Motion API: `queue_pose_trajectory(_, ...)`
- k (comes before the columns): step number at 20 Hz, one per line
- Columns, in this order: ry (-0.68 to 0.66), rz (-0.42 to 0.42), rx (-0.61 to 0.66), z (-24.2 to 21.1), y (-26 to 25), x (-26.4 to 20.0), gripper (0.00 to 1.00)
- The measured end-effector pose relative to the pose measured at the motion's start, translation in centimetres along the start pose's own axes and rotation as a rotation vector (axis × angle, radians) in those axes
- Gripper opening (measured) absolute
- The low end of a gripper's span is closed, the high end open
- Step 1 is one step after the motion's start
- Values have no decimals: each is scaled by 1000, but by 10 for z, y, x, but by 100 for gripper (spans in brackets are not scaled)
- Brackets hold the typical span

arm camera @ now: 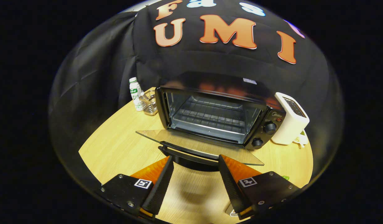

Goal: Open the toaster oven, put the food inside, and close the toaster oven door.

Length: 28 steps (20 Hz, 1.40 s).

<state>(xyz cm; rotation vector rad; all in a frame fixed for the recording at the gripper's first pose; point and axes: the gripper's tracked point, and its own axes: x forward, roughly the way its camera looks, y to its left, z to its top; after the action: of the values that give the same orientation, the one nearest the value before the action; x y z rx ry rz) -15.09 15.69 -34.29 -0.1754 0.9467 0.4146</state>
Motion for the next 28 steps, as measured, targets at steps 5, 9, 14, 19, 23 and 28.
queue_pose_trajectory(5, 222, 157, 181, -54, 28, 10, 78)
queue_pose_trajectory(9, 313, 162, 343, -75, 29, 25, 73)
queue_pose_trajectory(14, 361, 103, 338, -93, 30, 38, 72)
queue_pose_trajectory(19, 316, 116, 322, -81, 23, 22, 74)
queue_pose_trajectory(23, 257, 127, 327, -65, -5, -18, 84)
queue_pose_trajectory(28, 210, 41, 325, -54, -82, -62, 98)
